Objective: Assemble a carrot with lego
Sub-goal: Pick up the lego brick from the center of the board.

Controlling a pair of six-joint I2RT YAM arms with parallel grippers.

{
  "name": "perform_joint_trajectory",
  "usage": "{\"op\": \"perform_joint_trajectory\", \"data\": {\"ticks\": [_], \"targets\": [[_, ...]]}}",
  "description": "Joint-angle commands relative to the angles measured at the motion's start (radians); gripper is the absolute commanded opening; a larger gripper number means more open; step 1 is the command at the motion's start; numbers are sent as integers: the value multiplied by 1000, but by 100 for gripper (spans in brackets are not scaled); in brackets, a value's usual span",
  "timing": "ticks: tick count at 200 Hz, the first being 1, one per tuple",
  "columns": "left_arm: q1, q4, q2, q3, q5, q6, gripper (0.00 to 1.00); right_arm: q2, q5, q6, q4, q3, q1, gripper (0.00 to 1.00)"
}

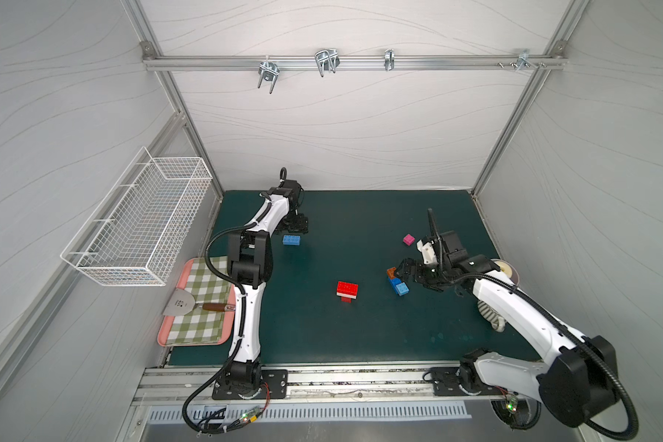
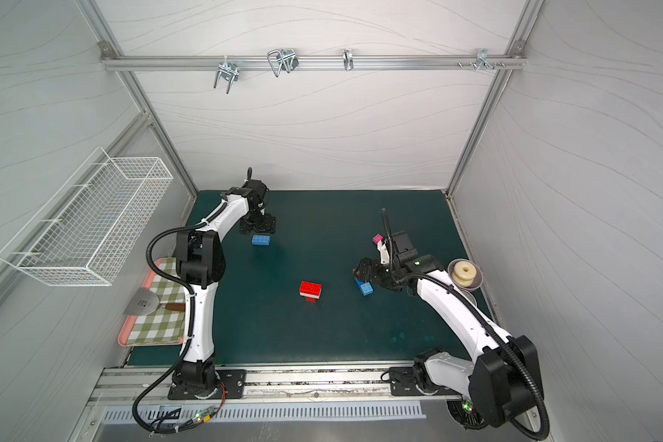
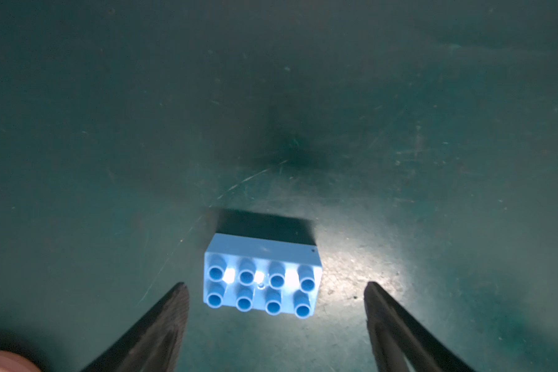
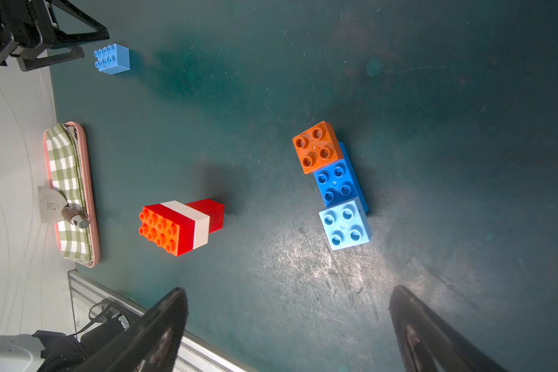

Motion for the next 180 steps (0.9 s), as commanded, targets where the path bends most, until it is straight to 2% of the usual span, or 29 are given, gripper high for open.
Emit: {"op": "perform_joint_trajectory", "data": {"ticks": [1,89,128,180], "targets": [[17,-10,32,33,17,30,85,11,-6,-8,-13,19,-6,99],[18,-23,62,29,75,22,78,20,-5,-7,-13,24,-6,99],[19,-24,59,23,76,22,74,20,-5,-6,-10,22,-6,99],[19,-24,56,9,60,24,73,22,-6,0,-7,21,-6,99]]}}
